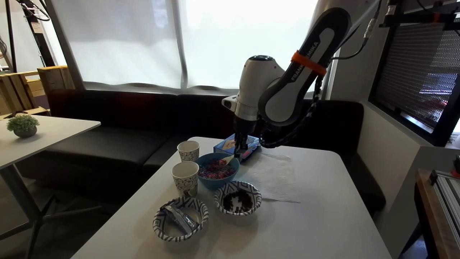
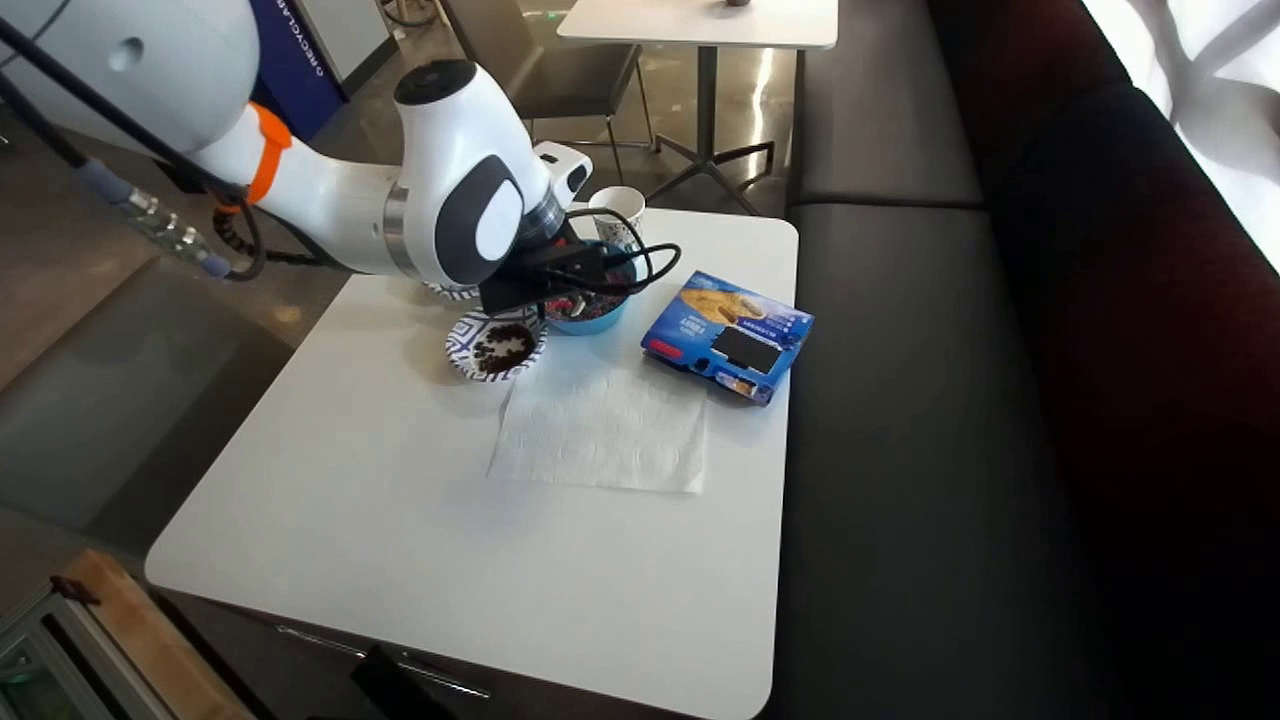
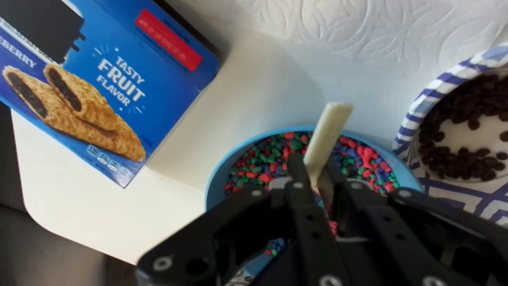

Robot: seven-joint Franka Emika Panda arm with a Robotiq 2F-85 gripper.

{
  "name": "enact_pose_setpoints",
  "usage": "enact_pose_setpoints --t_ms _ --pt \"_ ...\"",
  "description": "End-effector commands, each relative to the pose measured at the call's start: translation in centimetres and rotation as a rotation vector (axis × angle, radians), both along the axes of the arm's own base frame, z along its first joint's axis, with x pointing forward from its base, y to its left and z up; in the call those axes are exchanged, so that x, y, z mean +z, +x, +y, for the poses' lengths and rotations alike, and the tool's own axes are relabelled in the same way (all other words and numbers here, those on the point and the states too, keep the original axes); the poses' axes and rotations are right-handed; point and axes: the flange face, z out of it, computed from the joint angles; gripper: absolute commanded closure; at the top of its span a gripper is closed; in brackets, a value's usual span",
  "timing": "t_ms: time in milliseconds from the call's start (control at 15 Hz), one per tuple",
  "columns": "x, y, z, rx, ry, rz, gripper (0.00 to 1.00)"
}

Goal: Put some of the blue bowl's contents into the cup on the left

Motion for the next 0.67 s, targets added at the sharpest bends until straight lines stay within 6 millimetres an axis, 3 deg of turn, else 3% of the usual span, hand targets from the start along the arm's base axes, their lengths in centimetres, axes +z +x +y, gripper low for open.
enact_pose_setpoints --t_ms 0,600 --pt "0.2 -0.7 -0.2 0.001 -0.075 0.065 0.97" --pt "-1.8 0.1 0.3 0.026 -0.09 0.087 0.97"
